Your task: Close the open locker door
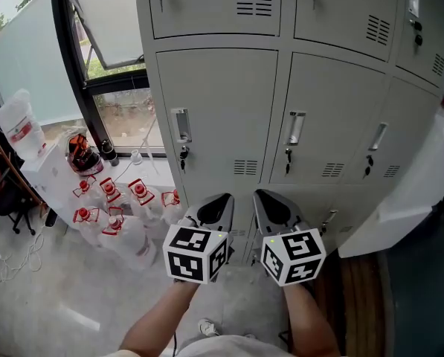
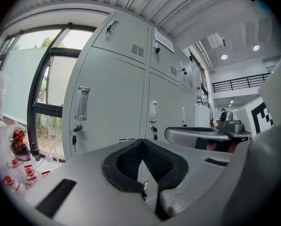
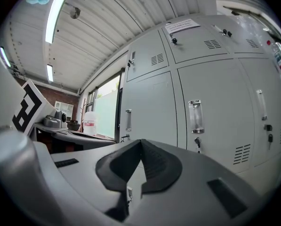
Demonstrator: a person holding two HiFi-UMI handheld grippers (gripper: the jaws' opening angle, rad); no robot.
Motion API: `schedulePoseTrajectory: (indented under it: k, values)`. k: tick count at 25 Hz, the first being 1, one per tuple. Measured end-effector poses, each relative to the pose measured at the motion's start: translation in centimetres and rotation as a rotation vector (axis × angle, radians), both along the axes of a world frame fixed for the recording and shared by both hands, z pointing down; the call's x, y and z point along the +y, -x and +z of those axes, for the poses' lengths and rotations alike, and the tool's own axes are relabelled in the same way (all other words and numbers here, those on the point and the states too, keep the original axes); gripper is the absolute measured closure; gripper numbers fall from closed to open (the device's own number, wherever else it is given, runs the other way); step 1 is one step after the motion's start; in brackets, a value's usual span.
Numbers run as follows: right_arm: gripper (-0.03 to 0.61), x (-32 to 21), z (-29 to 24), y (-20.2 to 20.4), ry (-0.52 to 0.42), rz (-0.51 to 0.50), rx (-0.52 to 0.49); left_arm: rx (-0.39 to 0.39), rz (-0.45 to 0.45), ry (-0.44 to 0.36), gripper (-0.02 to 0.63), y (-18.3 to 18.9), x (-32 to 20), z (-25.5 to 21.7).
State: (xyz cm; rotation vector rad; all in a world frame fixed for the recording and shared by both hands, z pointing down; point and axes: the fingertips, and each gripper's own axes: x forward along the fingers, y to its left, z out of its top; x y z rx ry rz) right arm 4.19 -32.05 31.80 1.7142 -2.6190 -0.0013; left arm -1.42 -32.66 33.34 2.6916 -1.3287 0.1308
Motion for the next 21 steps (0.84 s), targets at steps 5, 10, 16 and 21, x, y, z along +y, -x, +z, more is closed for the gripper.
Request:
schedulePoseTrajectory:
  k: [5,10,16,21]
  values:
    - [0.572,0.9,0.1,-0.8,0.001,-0.019,0.003,-0.004,-0.009,0.000,0.607,-0.8,0.8,0.0]
    - [0.572,1.6,0.4,-1.4,0.004,-0.026,0.002,-0.012,-0.015,-0.001,0.607,-1.5,1.4,0.1]
    - [0.572,2.1,0.7,-2.1,0.006,-0.027,-0.004,-0.017,-0.017,0.002,0.607,-2.2,2.0,0.4]
    - [0.572,2.5,0.8,-2.7,0.007,-0.027,-0.005,-0.021,-0.014,0.005,0.607,-2.9,2.5,0.6]
